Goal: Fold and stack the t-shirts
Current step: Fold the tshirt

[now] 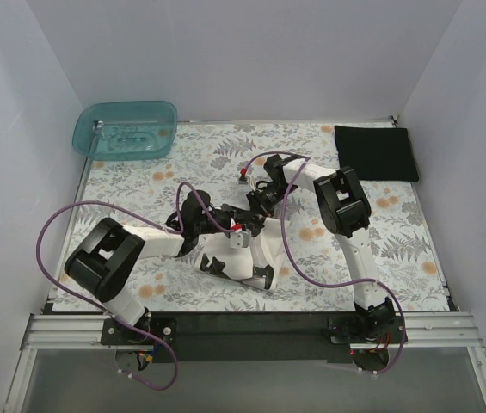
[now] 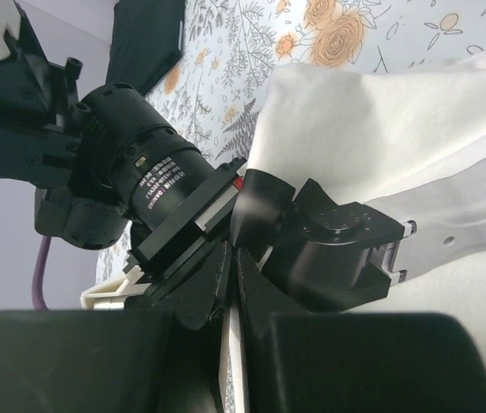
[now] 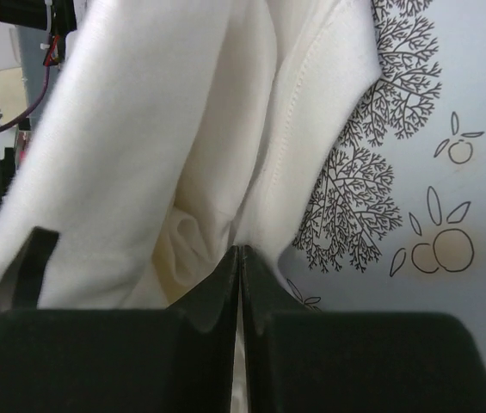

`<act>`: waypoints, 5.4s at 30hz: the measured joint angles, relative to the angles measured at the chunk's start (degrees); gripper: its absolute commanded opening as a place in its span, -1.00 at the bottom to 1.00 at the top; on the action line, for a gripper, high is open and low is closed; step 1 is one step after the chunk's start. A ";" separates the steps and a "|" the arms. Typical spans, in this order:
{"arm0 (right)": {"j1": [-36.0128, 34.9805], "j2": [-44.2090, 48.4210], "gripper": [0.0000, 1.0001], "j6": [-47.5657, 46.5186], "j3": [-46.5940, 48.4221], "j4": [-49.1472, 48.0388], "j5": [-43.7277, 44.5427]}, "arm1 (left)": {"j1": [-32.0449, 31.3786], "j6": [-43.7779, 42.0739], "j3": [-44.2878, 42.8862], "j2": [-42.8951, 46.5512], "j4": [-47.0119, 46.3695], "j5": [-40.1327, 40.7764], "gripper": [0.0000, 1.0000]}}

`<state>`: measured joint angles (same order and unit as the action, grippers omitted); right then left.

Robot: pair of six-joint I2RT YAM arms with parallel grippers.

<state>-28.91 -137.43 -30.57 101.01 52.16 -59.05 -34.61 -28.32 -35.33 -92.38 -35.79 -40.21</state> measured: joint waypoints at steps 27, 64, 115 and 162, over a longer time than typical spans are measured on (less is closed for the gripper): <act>2.64 2.62 0.12 -1.95 11.10 3.32 21.31 | 3.19 19.91 -10.84 14.60 18.14 1.18 -0.22; 25.35 20.44 0.18 0.61 0.72 6.14 20.79 | -0.87 85.09 -21.29 -1.90 43.39 1.51 0.05; 16.98 16.09 -0.16 -6.93 -8.20 1.92 18.29 | 19.12 42.23 -60.41 -37.81 77.88 -17.68 -0.25; 19.82 6.82 -0.13 1.62 6.38 -1.53 27.28 | 21.57 51.32 -64.92 -39.47 68.96 -8.70 -0.31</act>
<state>-9.08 -130.61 -28.95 107.39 50.63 -31.77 -13.04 23.00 -100.25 -131.85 33.17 -48.90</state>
